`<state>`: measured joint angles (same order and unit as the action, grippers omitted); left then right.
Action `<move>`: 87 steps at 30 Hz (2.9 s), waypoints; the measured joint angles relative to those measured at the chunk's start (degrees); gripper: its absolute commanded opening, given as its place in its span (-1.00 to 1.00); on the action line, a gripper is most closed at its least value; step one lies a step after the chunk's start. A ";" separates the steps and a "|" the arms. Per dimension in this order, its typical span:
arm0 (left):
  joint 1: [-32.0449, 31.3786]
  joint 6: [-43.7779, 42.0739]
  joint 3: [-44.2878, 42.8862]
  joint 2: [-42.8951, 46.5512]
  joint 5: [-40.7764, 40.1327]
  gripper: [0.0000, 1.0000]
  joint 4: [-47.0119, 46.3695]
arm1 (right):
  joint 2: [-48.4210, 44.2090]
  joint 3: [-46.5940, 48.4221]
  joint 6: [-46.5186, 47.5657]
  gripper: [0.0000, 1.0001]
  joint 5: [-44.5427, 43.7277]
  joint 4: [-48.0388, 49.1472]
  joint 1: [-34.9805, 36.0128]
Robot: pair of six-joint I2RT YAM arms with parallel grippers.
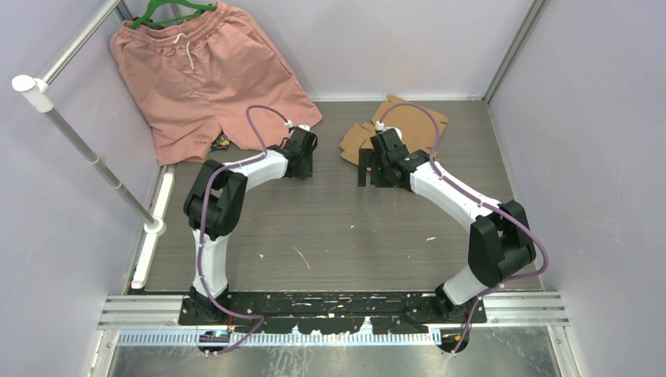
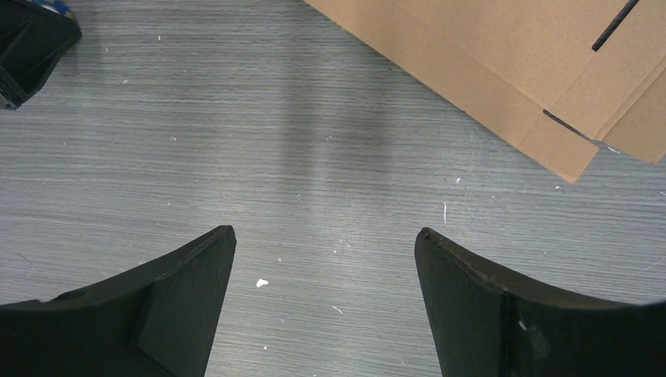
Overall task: Fold the paper box
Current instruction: Move the product to the center of the board.
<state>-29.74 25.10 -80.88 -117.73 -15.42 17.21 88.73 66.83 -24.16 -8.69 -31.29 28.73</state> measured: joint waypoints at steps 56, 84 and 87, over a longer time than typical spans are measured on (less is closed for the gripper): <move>27.61 5.03 26.18 26.38 5.53 0.46 11.06 | 8.09 9.86 -1.20 0.67 1.64 -1.73 -2.14; 15.87 6.43 33.14 45.46 20.63 0.99 9.42 | 33.16 24.11 18.49 0.29 -18.38 -3.93 -0.46; 15.47 6.51 33.14 45.44 20.61 0.99 9.33 | 33.20 24.26 19.17 0.18 -19.85 -3.34 -0.44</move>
<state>-14.26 31.62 -47.75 -72.29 5.19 26.55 121.93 91.09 -4.99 -28.53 -34.63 28.29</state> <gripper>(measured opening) 0.995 0.640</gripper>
